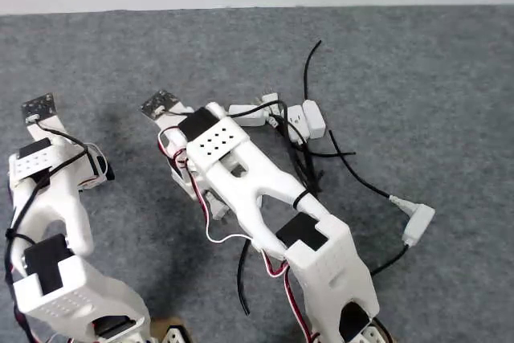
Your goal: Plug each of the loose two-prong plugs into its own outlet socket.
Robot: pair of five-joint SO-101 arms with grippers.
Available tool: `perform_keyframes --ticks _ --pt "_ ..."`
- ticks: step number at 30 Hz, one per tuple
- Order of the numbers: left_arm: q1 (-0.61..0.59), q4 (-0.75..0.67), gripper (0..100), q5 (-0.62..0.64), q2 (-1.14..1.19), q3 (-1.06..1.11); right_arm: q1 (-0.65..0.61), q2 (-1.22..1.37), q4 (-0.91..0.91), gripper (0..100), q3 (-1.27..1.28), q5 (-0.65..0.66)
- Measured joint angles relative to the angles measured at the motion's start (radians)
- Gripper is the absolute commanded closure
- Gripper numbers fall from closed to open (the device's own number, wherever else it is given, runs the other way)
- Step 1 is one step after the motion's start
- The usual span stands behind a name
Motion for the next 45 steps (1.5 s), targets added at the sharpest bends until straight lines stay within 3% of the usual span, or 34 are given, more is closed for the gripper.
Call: perform_keyframes --ticks 5,10,20,28,45 --pt "0.000 0.000 78 0.000 0.000 0.000 0.000 0.000 0.014 99.0 0.087 0.000" --pt "0.000 0.000 78 -0.002 0.000 0.000 0.029 -0.008 -0.095 99.0 0.218 0.005" --pt "0.000 0.000 78 -0.020 0.000 0.000 0.075 -0.017 -0.161 98.8 0.233 0.008" --pt "0.000 0.000 78 -0.021 0.000 0.000 0.028 -0.038 -0.161 81.5 0.230 0.008" --pt "0.000 0.000 78 -0.021 0.000 0.000 0.018 -0.038 -0.232 94.3 0.230 0.008"
